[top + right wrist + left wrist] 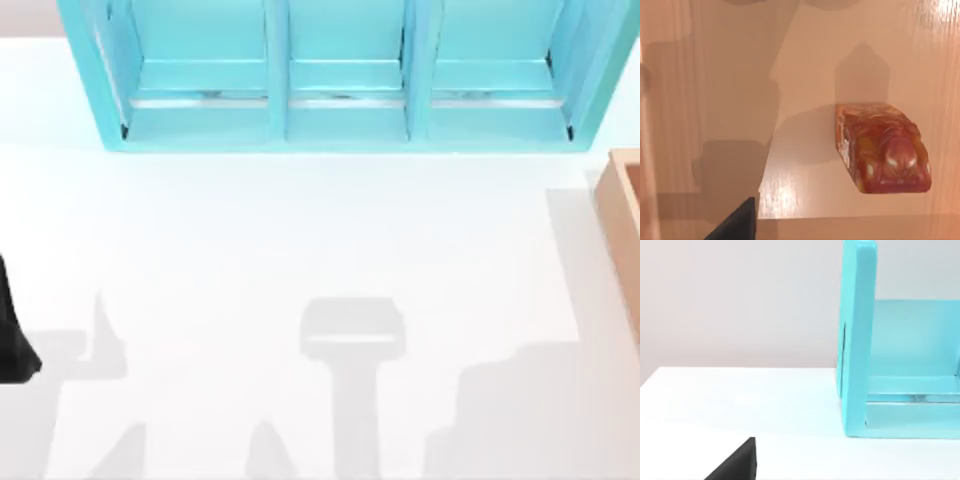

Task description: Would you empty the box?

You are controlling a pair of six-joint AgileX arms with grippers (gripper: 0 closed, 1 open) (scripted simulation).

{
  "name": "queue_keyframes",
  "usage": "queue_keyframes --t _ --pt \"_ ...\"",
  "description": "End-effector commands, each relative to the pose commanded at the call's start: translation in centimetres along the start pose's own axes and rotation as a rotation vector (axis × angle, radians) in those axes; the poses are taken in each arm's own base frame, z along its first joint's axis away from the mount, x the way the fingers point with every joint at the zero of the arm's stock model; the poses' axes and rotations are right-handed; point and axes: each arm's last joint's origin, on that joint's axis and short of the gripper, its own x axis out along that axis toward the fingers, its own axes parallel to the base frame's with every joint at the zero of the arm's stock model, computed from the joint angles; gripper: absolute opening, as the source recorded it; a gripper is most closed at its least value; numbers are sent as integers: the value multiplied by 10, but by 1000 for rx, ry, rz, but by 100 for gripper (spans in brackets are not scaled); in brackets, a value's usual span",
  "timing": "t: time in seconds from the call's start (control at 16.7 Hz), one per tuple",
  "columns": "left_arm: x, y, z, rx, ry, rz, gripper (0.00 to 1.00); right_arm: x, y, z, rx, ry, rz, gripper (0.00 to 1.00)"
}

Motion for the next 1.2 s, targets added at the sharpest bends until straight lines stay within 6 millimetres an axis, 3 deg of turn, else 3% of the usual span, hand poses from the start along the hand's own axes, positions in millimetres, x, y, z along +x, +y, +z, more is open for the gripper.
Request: queue_keyframes --t 0.24,0.72,1.2 --pt "0 0 0 0 0 0 100 12 -18 18 1 148 52 100" --pt "0 0 0 0 0 0 100 17 -18 19 1 162 57 100" --pt "0 0 0 0 0 0 100 72 -16 10 1 163 58 100"
